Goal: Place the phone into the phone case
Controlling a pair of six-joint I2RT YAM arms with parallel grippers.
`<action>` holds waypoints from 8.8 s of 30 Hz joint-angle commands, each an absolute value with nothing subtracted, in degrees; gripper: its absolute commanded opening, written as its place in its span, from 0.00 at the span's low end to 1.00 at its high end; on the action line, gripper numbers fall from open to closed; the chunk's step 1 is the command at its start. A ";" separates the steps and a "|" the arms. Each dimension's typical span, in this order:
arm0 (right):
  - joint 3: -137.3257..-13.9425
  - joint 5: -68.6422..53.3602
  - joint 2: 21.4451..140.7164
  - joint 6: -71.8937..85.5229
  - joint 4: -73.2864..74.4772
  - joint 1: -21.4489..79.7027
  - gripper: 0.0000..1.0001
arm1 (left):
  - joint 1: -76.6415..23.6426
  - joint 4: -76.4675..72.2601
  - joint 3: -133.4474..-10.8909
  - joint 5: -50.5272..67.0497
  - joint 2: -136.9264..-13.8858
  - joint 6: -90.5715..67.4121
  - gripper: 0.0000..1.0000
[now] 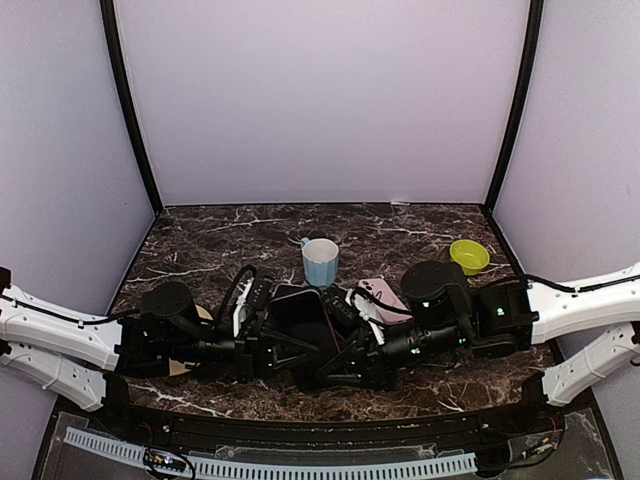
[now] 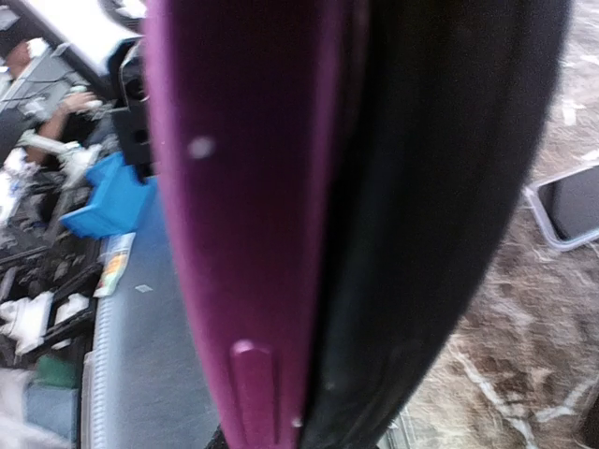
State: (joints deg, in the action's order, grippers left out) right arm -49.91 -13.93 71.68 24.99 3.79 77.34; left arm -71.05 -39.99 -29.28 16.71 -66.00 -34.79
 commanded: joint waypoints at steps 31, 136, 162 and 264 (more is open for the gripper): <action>-41.95 -25.76 67.93 28.11 -9.82 73.74 0.00 | -71.72 -44.22 -31.30 25.61 -65.45 -30.26 0.00; -37.58 -29.54 72.70 38.42 -29.89 67.88 0.00 | -68.76 -21.68 -31.13 7.25 -57.25 -30.44 0.64; -63.96 -19.13 108.30 44.74 -5.31 61.63 0.51 | -62.63 28.80 -45.57 -16.42 -64.52 -36.62 0.99; -71.61 -11.20 71.76 2.29 32.76 66.37 0.74 | -69.96 24.23 -68.08 7.20 -71.90 6.29 0.00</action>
